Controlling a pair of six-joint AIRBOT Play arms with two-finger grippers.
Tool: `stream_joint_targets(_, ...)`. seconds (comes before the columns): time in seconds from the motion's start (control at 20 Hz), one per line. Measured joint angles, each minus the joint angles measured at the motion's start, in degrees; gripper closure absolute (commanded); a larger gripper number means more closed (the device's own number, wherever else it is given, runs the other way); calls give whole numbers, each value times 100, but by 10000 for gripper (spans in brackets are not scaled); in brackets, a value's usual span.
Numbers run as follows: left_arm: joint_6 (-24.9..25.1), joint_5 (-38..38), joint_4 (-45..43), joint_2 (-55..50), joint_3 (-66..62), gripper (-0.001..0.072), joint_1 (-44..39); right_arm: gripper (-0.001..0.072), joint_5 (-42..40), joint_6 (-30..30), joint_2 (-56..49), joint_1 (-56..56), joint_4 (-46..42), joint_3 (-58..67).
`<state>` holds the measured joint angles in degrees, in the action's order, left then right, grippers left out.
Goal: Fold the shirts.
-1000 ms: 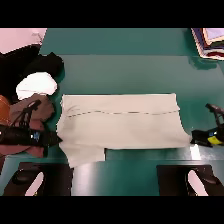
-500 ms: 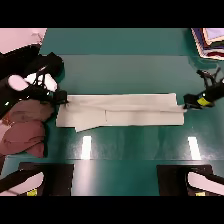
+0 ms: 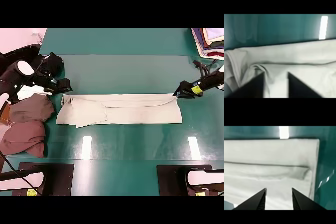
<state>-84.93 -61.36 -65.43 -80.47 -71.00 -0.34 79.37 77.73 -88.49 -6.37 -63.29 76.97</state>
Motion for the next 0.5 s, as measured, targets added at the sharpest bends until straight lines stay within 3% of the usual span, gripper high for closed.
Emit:
stream_joint_targets(0.05,52,-127,28,4,-48,673,-4,148,13,-87,55,-153,103,-140)
stream_joint_targets(0.1,94,-214,98,11,-87,673,-4,113,59,-179,101,-315,168,-304)
stream_joint_targets(0.5,184,-343,621,-42,-184,683,-597,190,35,-815,-214,-1102,896,-1473)
